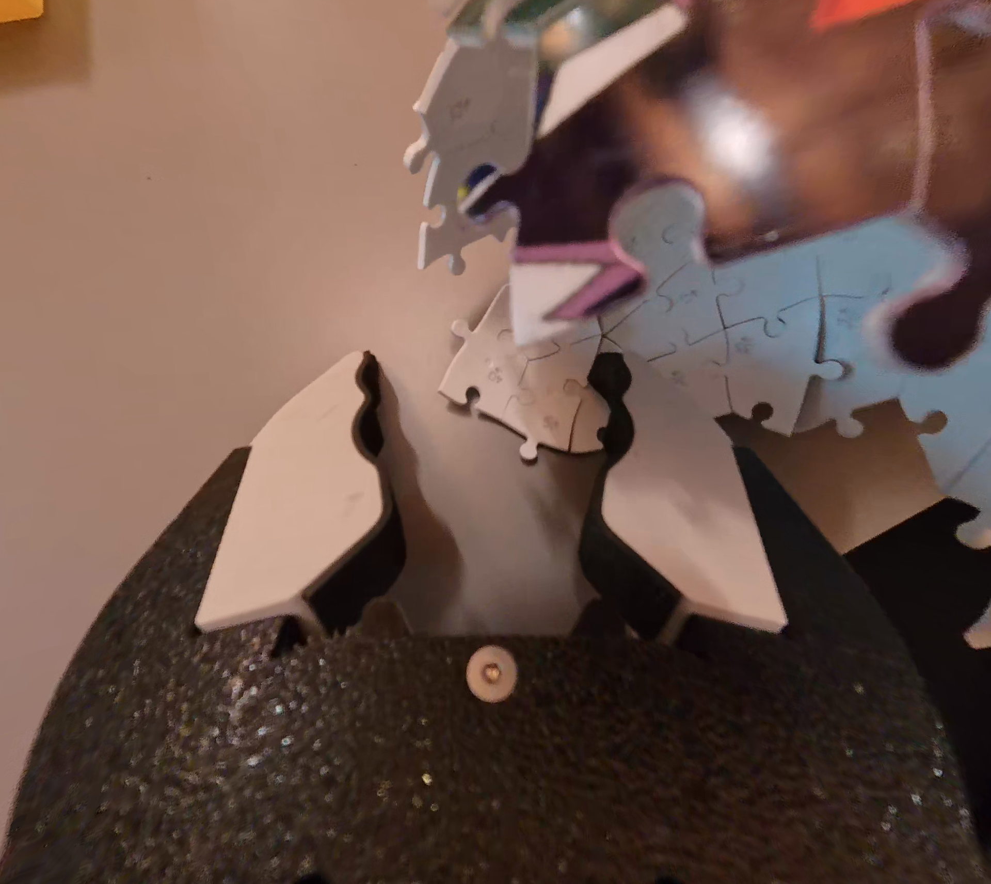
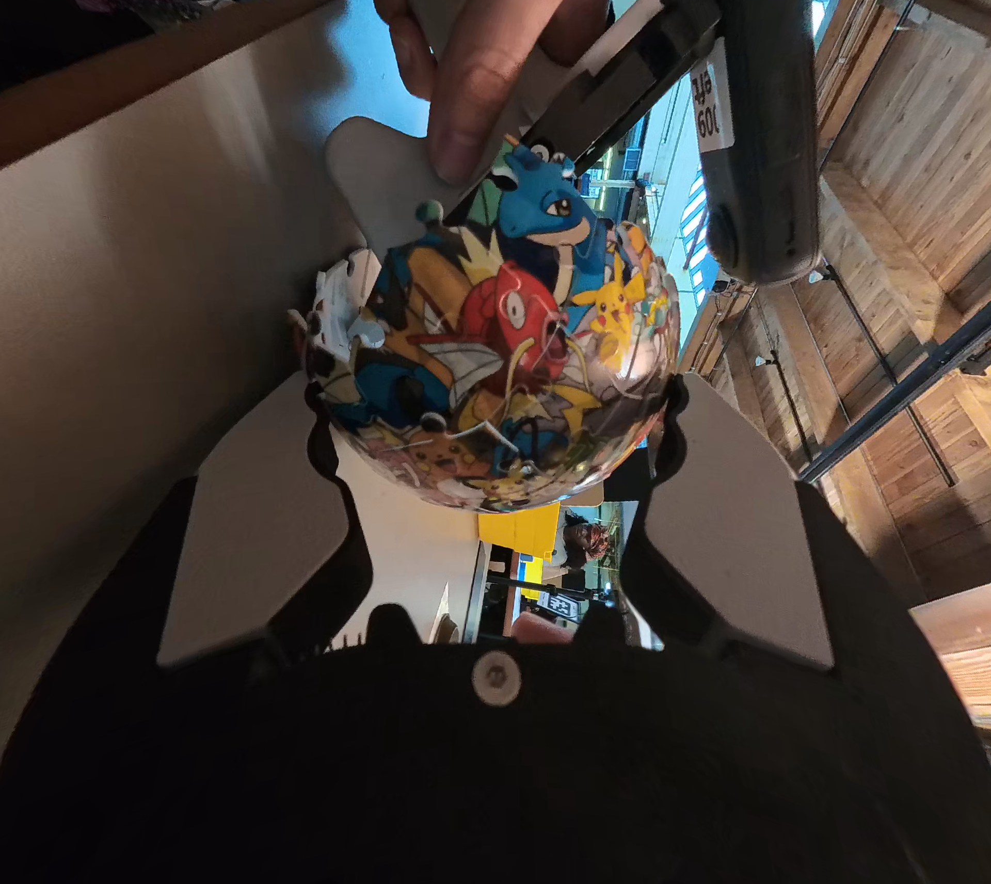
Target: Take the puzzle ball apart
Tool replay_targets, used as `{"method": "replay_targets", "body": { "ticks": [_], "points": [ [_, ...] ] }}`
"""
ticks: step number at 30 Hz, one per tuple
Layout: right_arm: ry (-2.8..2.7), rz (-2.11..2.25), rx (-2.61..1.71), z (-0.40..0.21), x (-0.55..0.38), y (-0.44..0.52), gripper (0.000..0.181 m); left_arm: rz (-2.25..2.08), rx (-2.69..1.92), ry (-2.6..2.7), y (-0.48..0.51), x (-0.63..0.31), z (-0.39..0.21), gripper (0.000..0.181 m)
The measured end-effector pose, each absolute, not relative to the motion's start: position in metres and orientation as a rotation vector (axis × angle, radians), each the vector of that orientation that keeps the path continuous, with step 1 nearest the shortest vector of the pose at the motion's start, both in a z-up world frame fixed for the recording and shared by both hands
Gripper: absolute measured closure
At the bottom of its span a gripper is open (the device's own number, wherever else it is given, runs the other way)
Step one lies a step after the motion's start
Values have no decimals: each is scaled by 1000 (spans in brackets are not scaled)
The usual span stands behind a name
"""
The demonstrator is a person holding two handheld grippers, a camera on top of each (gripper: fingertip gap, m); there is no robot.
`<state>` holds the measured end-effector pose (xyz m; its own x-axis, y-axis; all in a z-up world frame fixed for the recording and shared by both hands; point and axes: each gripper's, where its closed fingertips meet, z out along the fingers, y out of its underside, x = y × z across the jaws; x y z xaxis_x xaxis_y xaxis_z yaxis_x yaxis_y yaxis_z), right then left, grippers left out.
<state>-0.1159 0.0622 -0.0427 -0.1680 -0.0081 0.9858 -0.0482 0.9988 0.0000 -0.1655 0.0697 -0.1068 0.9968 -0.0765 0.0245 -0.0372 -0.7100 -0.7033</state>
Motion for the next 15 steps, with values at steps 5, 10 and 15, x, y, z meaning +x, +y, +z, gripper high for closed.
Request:
{"method": "replay_targets", "body": {
  "ticks": [5,10,15],
  "points": [
    [-1745,67,-8,-43,-116,66,63,-69,-2381,79,70,-166,-107,99],
    [-1752,90,-43,-43,-117,69,62,-68,-2390,82,73,-168,-108,96],
    [-1780,89,-48,-43,-114,72,63,-64,-2399,81,73,-168,-108,95]
  ]
}}
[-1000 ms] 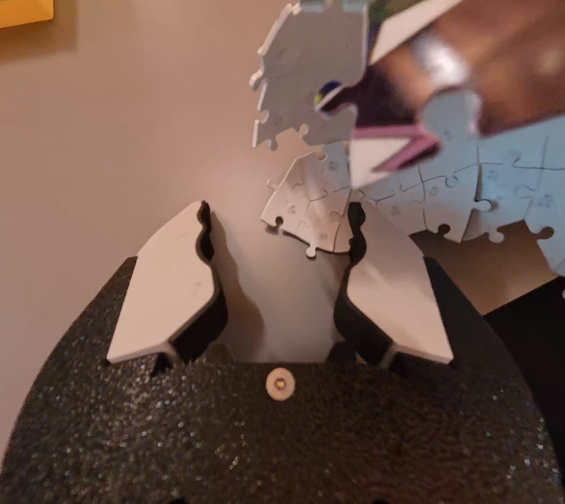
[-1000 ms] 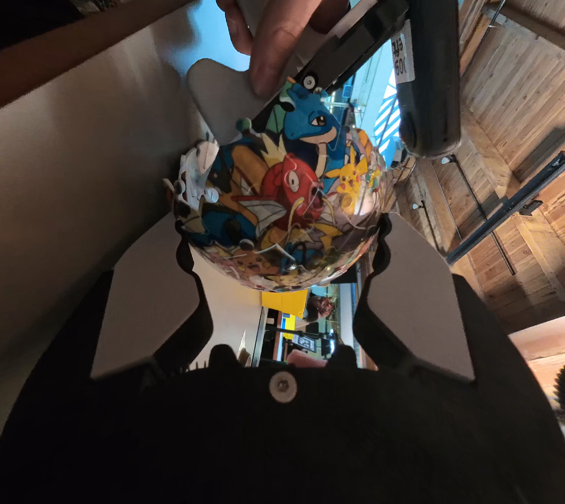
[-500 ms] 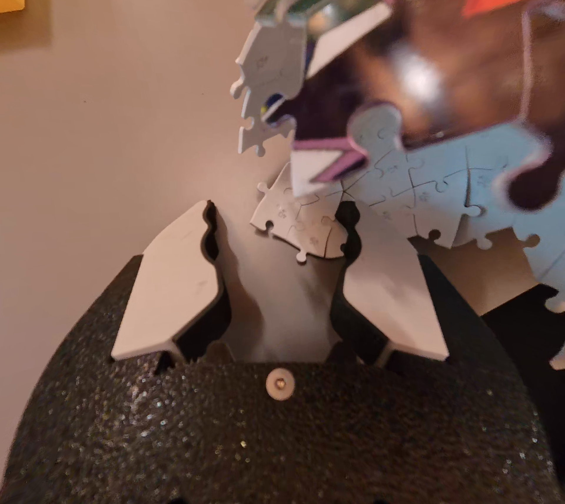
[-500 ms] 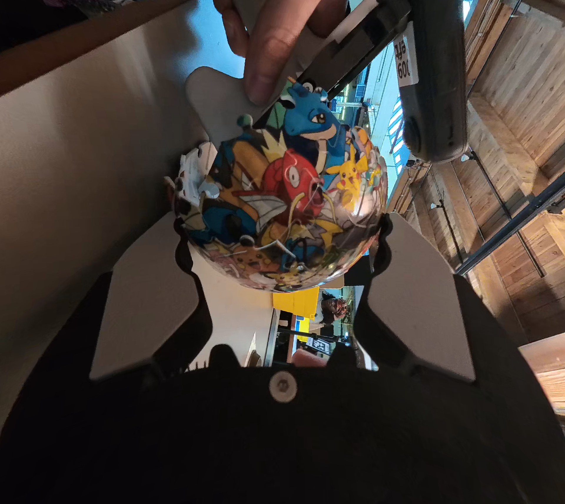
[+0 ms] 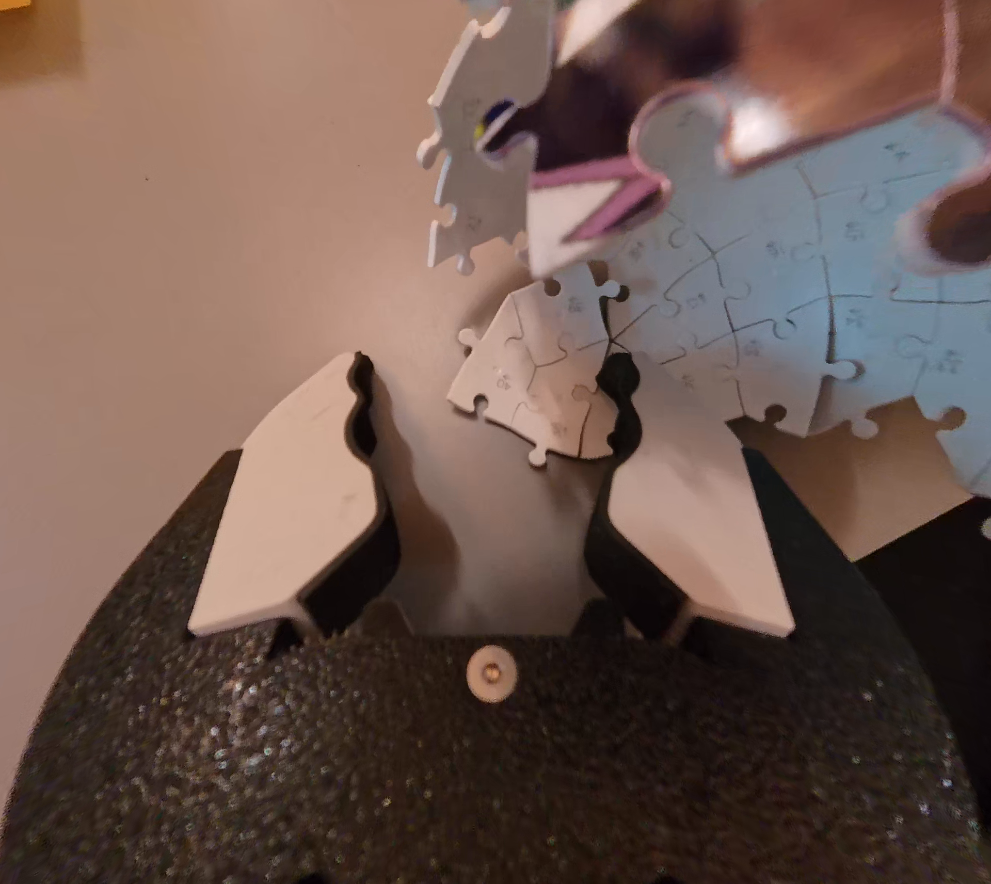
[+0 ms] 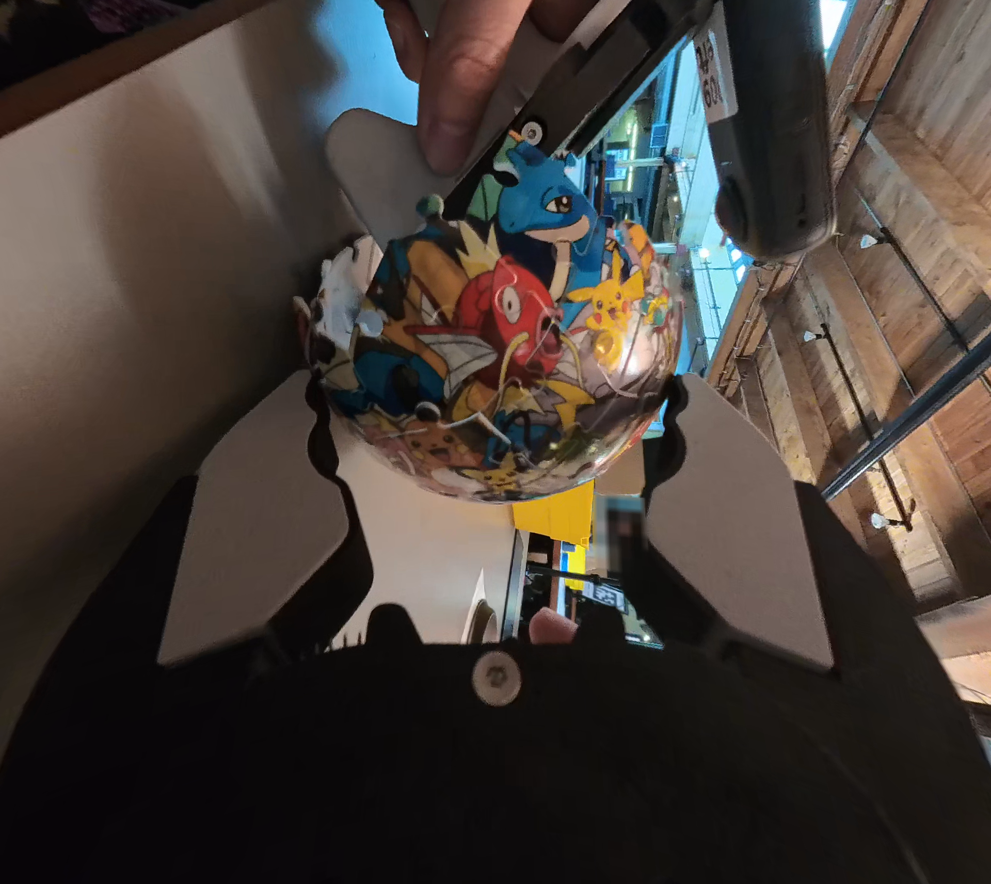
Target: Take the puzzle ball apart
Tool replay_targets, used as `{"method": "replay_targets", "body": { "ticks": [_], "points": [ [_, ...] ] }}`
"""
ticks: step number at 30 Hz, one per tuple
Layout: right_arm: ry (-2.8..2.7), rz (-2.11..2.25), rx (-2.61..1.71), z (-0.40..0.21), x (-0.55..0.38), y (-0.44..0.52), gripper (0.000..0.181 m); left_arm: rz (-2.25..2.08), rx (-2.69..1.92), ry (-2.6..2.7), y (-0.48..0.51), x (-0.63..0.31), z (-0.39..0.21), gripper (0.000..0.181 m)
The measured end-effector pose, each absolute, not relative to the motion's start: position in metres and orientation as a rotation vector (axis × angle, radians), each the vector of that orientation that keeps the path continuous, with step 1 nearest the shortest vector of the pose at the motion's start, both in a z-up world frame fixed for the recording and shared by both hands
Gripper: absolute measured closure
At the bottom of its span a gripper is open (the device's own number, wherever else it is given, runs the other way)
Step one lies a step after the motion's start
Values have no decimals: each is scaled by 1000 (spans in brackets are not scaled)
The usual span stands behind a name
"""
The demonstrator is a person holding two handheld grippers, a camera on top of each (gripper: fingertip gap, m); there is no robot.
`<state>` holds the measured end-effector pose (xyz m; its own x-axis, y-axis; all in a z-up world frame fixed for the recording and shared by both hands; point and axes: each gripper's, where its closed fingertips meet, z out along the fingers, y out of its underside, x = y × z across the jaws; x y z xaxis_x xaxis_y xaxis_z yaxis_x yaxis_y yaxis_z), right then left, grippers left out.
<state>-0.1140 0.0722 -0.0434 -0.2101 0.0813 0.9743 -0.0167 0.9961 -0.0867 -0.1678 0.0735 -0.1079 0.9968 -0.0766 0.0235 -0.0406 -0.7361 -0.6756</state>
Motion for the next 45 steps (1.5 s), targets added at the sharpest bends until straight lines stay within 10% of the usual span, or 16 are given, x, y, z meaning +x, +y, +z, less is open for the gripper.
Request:
{"method": "replay_targets", "body": {
  "ticks": [45],
  "points": [
    [-1875,822,-439,-49,-109,88,62,-83,-2372,113,80,-161,-107,106]
  ]
}}
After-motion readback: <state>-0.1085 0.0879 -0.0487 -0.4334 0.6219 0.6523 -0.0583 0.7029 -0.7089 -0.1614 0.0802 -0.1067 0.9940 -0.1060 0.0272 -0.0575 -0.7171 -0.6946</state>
